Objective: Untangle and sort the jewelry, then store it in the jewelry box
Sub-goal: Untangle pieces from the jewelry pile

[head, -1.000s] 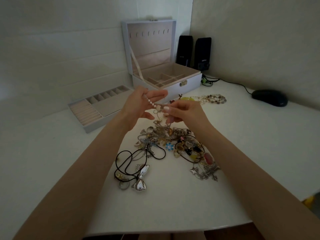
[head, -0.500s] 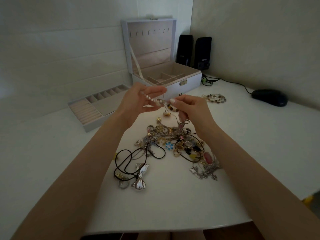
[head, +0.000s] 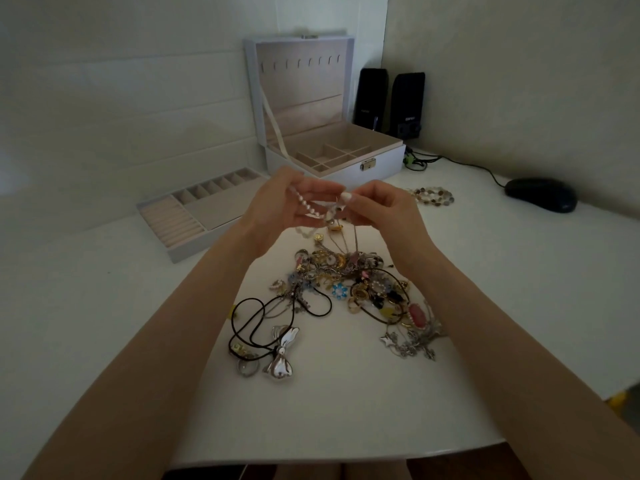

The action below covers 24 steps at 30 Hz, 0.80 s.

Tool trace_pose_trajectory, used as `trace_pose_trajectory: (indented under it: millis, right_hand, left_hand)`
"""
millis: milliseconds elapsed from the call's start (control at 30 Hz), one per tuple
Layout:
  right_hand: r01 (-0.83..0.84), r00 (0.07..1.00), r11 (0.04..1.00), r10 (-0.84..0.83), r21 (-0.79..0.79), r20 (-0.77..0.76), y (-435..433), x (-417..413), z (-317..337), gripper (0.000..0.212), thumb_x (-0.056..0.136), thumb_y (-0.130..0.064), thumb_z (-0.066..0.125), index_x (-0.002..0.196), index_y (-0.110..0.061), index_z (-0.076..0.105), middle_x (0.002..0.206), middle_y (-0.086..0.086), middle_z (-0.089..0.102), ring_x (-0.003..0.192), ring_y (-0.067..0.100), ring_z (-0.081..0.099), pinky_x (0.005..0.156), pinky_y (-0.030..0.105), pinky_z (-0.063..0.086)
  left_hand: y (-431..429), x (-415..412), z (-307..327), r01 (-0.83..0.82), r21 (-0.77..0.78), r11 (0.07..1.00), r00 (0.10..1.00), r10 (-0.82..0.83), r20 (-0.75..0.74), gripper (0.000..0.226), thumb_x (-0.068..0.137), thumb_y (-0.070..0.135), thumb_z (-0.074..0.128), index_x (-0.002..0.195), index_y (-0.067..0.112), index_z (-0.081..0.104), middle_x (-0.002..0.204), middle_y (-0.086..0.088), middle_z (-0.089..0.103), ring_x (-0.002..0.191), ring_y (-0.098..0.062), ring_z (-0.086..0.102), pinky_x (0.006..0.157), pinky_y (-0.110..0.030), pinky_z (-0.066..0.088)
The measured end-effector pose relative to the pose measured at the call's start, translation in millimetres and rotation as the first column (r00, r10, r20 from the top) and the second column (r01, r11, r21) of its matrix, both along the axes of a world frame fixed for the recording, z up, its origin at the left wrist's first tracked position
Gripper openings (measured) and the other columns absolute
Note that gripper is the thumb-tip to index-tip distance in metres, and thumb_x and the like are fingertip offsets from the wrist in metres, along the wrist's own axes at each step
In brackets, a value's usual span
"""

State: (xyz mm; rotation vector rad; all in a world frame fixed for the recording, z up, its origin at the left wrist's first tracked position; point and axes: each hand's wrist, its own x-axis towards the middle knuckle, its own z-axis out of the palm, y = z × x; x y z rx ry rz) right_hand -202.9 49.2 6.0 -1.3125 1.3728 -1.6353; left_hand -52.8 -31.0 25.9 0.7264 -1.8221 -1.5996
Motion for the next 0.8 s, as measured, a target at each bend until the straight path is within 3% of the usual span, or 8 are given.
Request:
trace_pose_trajectory:
  millis: [67, 200, 300, 333, 467, 567, 700, 800]
  right_hand:
    - [-0.056, 0.995, 0.998, 0.057, -0.024, 0.08, 1.6, -0.3, 2.4, 0.008, 0.09, -0.007, 0.06, 0.081, -0.006, 0.061, 0.073, 0.005, 0.069, 0.061, 0.013, 0.061, 0.063, 0.024, 0.051]
    - [-0.114, 0.985, 0.992, 0.12, -0.058, 0.125, 3.5, 0.6, 4.9, 0.014, 0.093, -0.004, 0.053, 0.079, -0.007, 0.054, 0.082, 0.008, 0.071, 0.051, 0.014, 0.05, 0.051, 0.023, 0.044]
    - [-0.131, 0.979, 0.99, 0.137, -0.048, 0.15, 4.4, -1.4, 6.2, 0.012, 0.092, -0.005, 0.052, 0.08, -0.008, 0.05, 0.064, -0.003, 0.064, 0.047, 0.013, 0.047, 0.046, 0.021, 0.04]
    - [-0.144, 0.976, 0.989, 0.149, -0.047, 0.161, 4.3, -2.2, 6.4, 0.01, 0.09, -0.008, 0.054, 0.08, -0.009, 0.051, 0.063, 0.001, 0.061, 0.048, 0.014, 0.049, 0.045, 0.021, 0.04]
    - [-0.211, 0.96, 0.976, 0.219, -0.062, 0.177, 3.7, -2.1, 5.5, 0.006, 0.08, -0.012, 0.053, 0.074, -0.012, 0.05, 0.108, 0.037, 0.056, 0.059, 0.019, 0.059, 0.049, 0.024, 0.045]
    - [-0.232, 0.951, 0.97, 0.242, -0.075, 0.192, 3.4, -3.1, 5.0, 0.004, 0.078, -0.01, 0.051, 0.074, -0.011, 0.05, 0.107, 0.045, 0.049, 0.061, 0.02, 0.06, 0.051, 0.025, 0.047]
    - [-0.229, 0.948, 0.971, 0.239, -0.074, 0.208, 2.8, -4.8, 4.0, 0.002, 0.079, -0.008, 0.053, 0.078, -0.009, 0.053, 0.092, 0.024, 0.061, 0.055, 0.02, 0.053, 0.049, 0.025, 0.041]
    - [-0.214, 0.96, 0.975, 0.221, -0.056, 0.174, 2.7, -5.1, 3.1, 0.013, 0.085, 0.002, 0.051, 0.087, -0.009, 0.057, 0.089, 0.016, 0.067, 0.052, 0.017, 0.048, 0.048, 0.023, 0.037]
  left_hand:
    - [0.3, -1.0, -0.1, 0.027, 0.046, 0.999, 0.999, -0.026, -0.028, 0.054, 0.098, 0.023, 0.016, 0.114, 0.001, 0.063, 0.106, -0.013, 0.069, 0.08, -0.02, 0.063, 0.069, -0.027, 0.049]
    - [-1.7, -0.8, -1.8, 0.026, -0.011, 1.0, 1.0, -0.026, -0.016, 0.052, 0.097, 0.024, 0.018, 0.111, 0.005, 0.063, 0.089, -0.002, 0.069, 0.066, -0.014, 0.055, 0.062, -0.027, 0.039]
    - [-2.3, -0.9, -1.2, -0.001, -0.038, 0.999, 1.0, 0.0, -0.026, 0.051, 0.094, 0.025, 0.022, 0.117, -0.001, 0.059, 0.103, -0.006, 0.069, 0.061, -0.015, 0.054, 0.058, -0.026, 0.037]
    - [-1.0, -1.0, -0.5, -0.006, -0.034, 0.999, 0.999, 0.005, -0.036, 0.049, 0.095, 0.023, 0.021, 0.114, 0.001, 0.061, 0.103, -0.006, 0.07, 0.061, -0.015, 0.053, 0.057, -0.026, 0.036]
    - [0.3, -0.3, -1.3, -0.065, -0.054, 0.996, 0.998, 0.064, -0.025, 0.049, 0.096, 0.022, 0.02, 0.107, 0.007, 0.066, 0.094, -0.004, 0.072, 0.073, -0.015, 0.057, 0.07, -0.03, 0.04]
    - [-1.9, 0.1, -3.1, -0.029, -0.051, 0.998, 1.0, 0.029, 0.0, 0.053, 0.097, 0.025, 0.017, 0.117, 0.002, 0.062, 0.107, -0.012, 0.07, 0.092, -0.024, 0.062, 0.082, -0.033, 0.047]
    - [2.0, -1.3, 0.1, 0.014, 0.004, 1.0, 0.999, -0.014, -0.044, 0.051, 0.096, 0.023, 0.018, 0.114, 0.005, 0.063, 0.111, -0.015, 0.068, 0.098, -0.029, 0.062, 0.087, -0.039, 0.048]
    - [1.3, -1.1, 0.8, -0.016, -0.02, 1.0, 0.999, 0.015, -0.048, 0.051, 0.096, 0.022, 0.019, 0.117, 0.006, 0.063, 0.111, -0.01, 0.069, 0.098, -0.021, 0.064, 0.088, -0.037, 0.048]
